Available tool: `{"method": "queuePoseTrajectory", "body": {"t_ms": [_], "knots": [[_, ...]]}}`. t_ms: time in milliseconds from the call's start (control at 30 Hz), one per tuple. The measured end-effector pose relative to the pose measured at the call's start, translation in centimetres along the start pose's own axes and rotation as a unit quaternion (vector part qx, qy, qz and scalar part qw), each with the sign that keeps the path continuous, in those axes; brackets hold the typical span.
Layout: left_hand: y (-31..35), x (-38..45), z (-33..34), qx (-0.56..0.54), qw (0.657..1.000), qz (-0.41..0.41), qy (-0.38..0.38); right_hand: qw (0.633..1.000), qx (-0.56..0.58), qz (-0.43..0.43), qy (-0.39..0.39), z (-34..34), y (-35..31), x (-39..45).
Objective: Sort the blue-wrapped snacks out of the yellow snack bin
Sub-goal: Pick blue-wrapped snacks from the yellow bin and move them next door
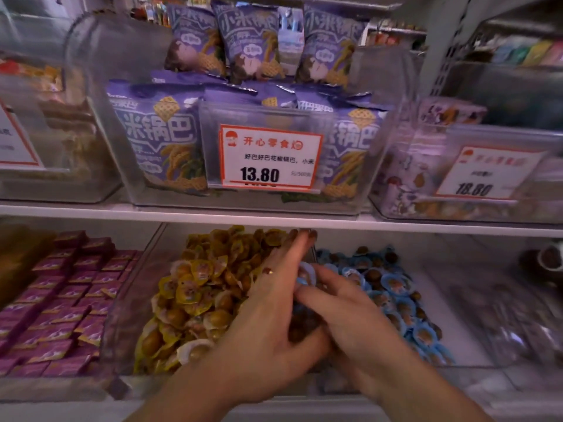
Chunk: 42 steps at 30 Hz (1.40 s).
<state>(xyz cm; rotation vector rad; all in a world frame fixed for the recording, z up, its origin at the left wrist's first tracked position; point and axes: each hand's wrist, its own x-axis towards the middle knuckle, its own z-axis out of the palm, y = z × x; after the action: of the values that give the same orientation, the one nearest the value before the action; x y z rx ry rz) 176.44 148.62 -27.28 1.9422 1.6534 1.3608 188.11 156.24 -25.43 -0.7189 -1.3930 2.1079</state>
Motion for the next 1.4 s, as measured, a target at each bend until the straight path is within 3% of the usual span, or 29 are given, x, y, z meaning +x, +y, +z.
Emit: {"method": "queuePoseTrajectory", "body": {"t_ms": [67,133,233,300,367,400,433,467,533,633,700,767,867,1000,1167,1333,1400], "knots": [[0.3,0.3,0.4,-0.055,0.998,0.004,-0.006,0.999,-0.014,-0.033,0.013,-2.1,-0.9,-0.2],[-0.6,0.7,0.4,-0.093,0.995,-0.025,0.031,0.995,-0.038,-0.052,0.078,-4.8,-1.5,0.5],[-3.5,1.6,0.4,-0.035,0.992,-0.095,0.077,0.968,-0.096,-0.107,0.207,-9.4,-2.6,2.5],[-5.4,2.0,0.2,0.037,0.99,-0.125,0.061,0.899,-0.328,-0.109,0.27,-12.5,-2.9,3.9],[-7.0,2.2,-0.3,0.12,0.983,-0.134,0.027,0.776,-0.564,-0.071,0.273,-14.5,-2.4,4.2],[-7.6,2.4,-0.6,0.156,0.979,-0.133,0.006,0.736,-0.618,-0.07,0.267,-14.8,-2.0,4.1],[-8.0,2.6,-1.0,0.185,0.974,-0.128,-0.011,0.72,-0.635,-0.095,0.264,-14.5,-1.5,3.9],[-8.3,2.9,-1.4,0.213,0.969,-0.124,-0.027,0.724,-0.624,-0.141,0.257,-13.9,-0.8,3.7],[-8.7,4.0,-2.1,0.257,0.959,-0.107,-0.043,0.78,-0.542,-0.221,0.222,-11.4,0.4,3.5],[-9.1,6.0,-1.5,0.309,0.945,-0.047,-0.098,0.856,-0.454,-0.224,0.102,-7.1,2.2,3.3],[-9.8,7.4,0.1,0.376,0.911,-0.003,-0.173,0.856,-0.472,-0.202,0.054,-5.7,3.8,3.3],[-11.1,8.2,1.4,0.472,0.849,0.019,-0.236,0.854,-0.484,-0.184,0.045,-5.4,4.3,3.3],[-12.9,9.0,1.1,0.556,0.788,0.043,-0.262,0.855,-0.487,-0.174,0.042,-5.5,4.1,3.4],[-13.8,9.8,-2.1,0.553,0.803,-0.056,-0.214,0.847,-0.497,-0.182,0.043,-5.3,3.8,3.1],[-13.6,9.3,-6.3,0.494,0.825,-0.116,-0.251,0.846,-0.499,-0.185,0.042,-5.4,3.7,2.9],[-12.0,9.0,-6.4,0.527,0.773,-0.154,-0.319,0.848,-0.495,-0.185,0.044,-5.3,3.8,2.9],[-11.2,9.5,-5.5,0.492,0.808,-0.159,-0.283,0.849,-0.494,-0.184,0.047,-5.4,3.9,3.1]]}}
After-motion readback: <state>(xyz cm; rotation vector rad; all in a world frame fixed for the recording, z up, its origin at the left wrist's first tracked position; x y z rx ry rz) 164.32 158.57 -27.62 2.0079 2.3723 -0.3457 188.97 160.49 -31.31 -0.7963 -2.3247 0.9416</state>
